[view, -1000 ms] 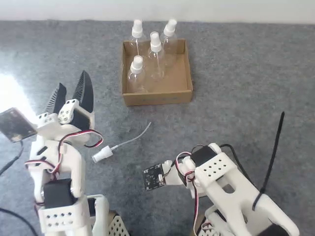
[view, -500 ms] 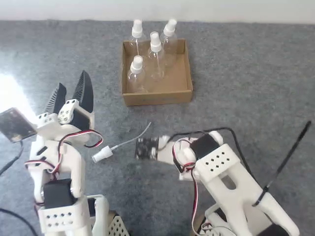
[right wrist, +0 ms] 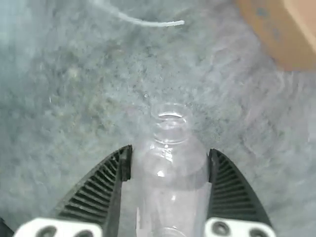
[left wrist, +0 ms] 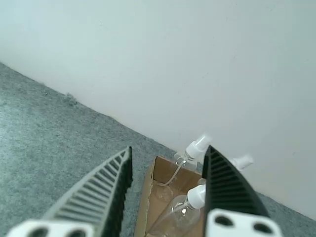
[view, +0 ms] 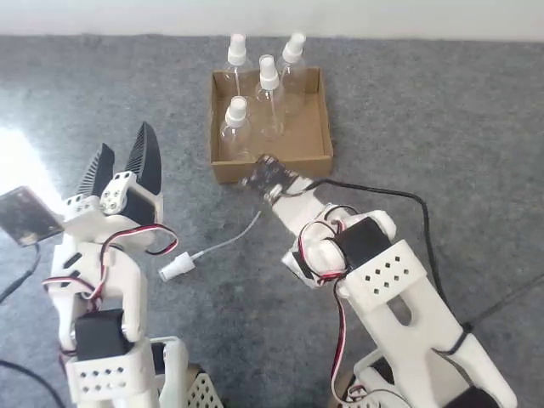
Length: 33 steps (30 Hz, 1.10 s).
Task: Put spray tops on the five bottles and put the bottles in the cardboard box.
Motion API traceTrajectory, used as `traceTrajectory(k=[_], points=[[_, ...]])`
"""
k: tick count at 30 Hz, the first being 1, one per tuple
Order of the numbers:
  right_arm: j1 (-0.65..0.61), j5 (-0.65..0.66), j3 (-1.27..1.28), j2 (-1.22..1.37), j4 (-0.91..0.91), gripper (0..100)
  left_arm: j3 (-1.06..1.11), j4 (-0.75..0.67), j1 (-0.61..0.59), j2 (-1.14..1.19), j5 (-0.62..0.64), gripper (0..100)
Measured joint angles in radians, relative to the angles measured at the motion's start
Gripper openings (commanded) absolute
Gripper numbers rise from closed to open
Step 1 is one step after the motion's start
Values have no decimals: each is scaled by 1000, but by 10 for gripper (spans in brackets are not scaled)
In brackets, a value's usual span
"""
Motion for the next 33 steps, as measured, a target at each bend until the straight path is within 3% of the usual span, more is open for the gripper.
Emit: traceTrajectory(k=[11, 17, 33], points=[[-6, -350, -5, 0, 0, 136, -75, -15, 12, 0, -25, 222], [-11, -399, -5, 0, 0, 132, -80, 25, 34, 0, -98, 222], [-18, -420, -5, 0, 0, 95, -222, 534, 35, -5, -255, 272]])
